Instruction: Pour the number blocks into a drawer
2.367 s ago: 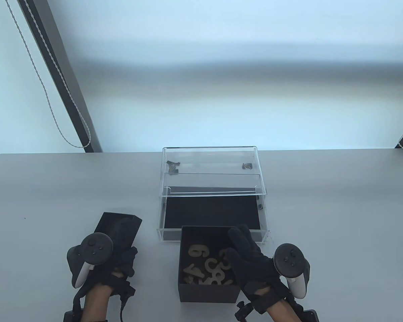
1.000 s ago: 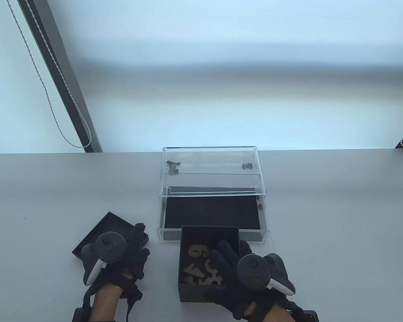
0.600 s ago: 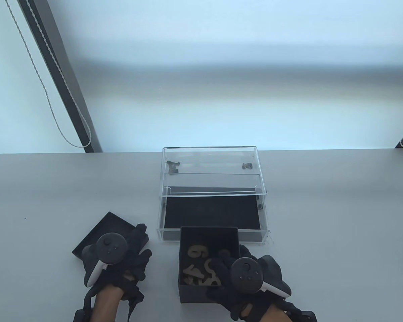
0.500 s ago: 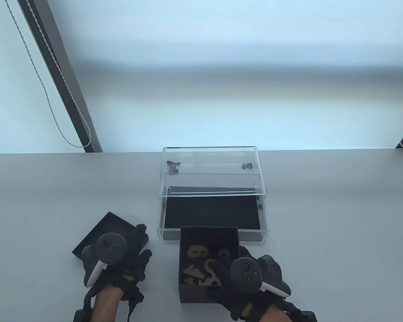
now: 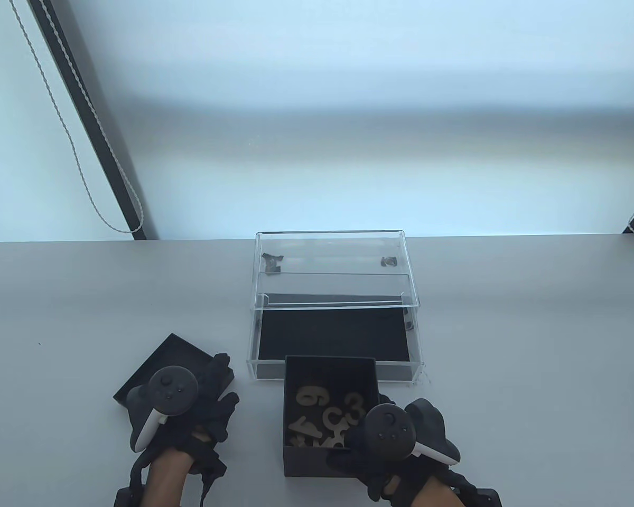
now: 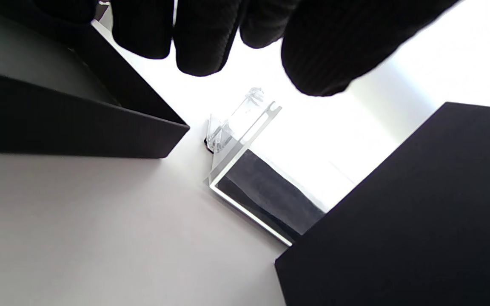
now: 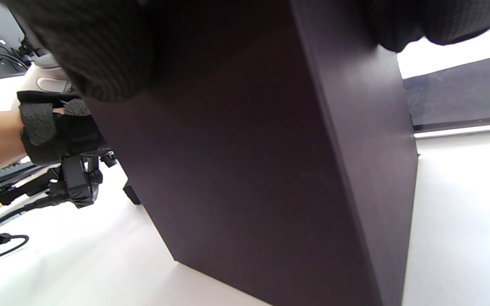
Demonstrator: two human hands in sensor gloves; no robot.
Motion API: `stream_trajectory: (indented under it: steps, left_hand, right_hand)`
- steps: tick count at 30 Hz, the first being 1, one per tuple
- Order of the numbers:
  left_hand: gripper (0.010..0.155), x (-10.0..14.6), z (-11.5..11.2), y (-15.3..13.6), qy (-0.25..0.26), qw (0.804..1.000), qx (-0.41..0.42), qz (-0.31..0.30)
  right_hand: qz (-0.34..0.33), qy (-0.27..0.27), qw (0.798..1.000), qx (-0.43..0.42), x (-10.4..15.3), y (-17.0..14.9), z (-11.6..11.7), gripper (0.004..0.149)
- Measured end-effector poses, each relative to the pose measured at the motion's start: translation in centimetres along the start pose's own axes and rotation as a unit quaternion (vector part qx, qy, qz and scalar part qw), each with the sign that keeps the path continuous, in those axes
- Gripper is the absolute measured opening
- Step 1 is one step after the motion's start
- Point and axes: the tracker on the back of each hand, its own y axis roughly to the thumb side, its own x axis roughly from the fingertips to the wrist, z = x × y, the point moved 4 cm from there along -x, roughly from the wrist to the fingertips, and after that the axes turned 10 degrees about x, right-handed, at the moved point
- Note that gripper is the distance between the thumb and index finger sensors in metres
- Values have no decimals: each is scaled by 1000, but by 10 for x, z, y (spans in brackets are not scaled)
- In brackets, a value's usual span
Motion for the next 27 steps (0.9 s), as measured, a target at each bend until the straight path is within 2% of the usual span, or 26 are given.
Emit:
stream_trajectory:
  steps: [9, 14, 20, 24, 27]
  left_hand:
    - [73, 2, 9, 1, 5, 1000, 17, -3]
    - [73, 4, 14, 2, 11, 999, 29, -6]
    - [73, 6, 21, 1, 18, 999, 42, -7]
    - [73, 8, 27, 0, 25, 998, 52, -8]
    - [73, 9, 31, 0, 31, 998, 58, -9]
  right_hand:
    - [-13, -72, 994, -82, 1, -7, -12, 57]
    - [-8, -113, 982, -149, 3, -16, -17, 55]
    - [2, -155, 944, -291, 4, -25, -20, 54]
    - [19, -187, 921, -342, 6, -32, -25, 54]
    - [42, -208, 894, -394, 4, -38, -28, 54]
